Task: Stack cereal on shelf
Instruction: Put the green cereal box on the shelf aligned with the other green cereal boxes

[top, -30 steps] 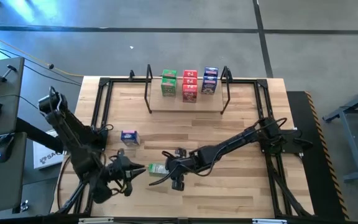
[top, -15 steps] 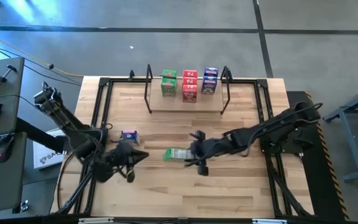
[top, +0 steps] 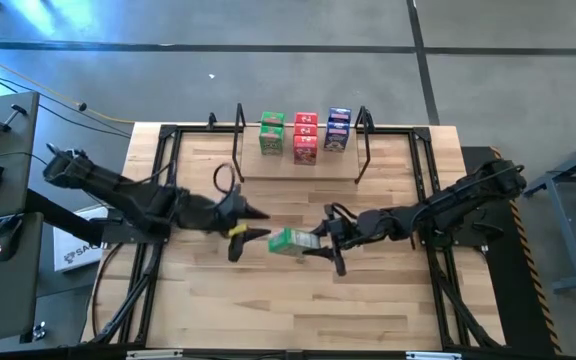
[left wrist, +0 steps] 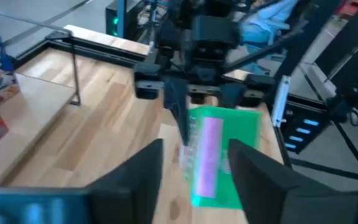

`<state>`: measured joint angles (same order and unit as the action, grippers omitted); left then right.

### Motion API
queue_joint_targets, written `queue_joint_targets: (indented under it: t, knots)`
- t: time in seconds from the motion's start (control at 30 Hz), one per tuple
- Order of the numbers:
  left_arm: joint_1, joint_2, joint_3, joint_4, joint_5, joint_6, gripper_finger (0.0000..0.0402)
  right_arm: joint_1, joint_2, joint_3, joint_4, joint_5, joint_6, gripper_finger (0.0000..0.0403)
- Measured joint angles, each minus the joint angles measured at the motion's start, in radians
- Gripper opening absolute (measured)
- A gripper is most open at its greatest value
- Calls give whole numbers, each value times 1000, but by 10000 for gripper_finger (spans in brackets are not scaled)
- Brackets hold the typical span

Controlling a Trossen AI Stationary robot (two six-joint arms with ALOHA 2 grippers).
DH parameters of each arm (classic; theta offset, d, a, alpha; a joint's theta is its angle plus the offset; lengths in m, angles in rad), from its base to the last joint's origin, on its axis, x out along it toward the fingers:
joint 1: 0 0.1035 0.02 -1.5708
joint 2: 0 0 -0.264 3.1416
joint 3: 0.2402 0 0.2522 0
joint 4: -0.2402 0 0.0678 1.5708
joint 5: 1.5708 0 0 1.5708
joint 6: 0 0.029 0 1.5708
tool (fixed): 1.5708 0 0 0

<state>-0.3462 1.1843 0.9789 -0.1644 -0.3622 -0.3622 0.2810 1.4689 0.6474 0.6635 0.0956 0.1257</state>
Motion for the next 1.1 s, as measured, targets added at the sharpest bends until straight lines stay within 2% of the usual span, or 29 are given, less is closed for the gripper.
queue_joint_targets:
  t: [0.17, 0.3, 0.7, 0.83, 1.1]
  knots:
    - [83, 2, 42, -53, 93, 4, 240, -29, 0, 29, 2, 1, -17, 151]
    - [110, 2, 62, -93, 135, 7, 269, -48, 0, 52, -1, 2, -21, 151]
    - [119, 2, 71, -120, 171, 77, 272, -83, 1, 77, -17, -18, -32, 151]
    - [118, 3, 71, -104, 233, 72, 272, -84, 1, 79, -12, 4, -26, 151]
    - [118, 16, 94, -139, 242, 26, 274, -84, 0, 81, -11, 2, -25, 151]
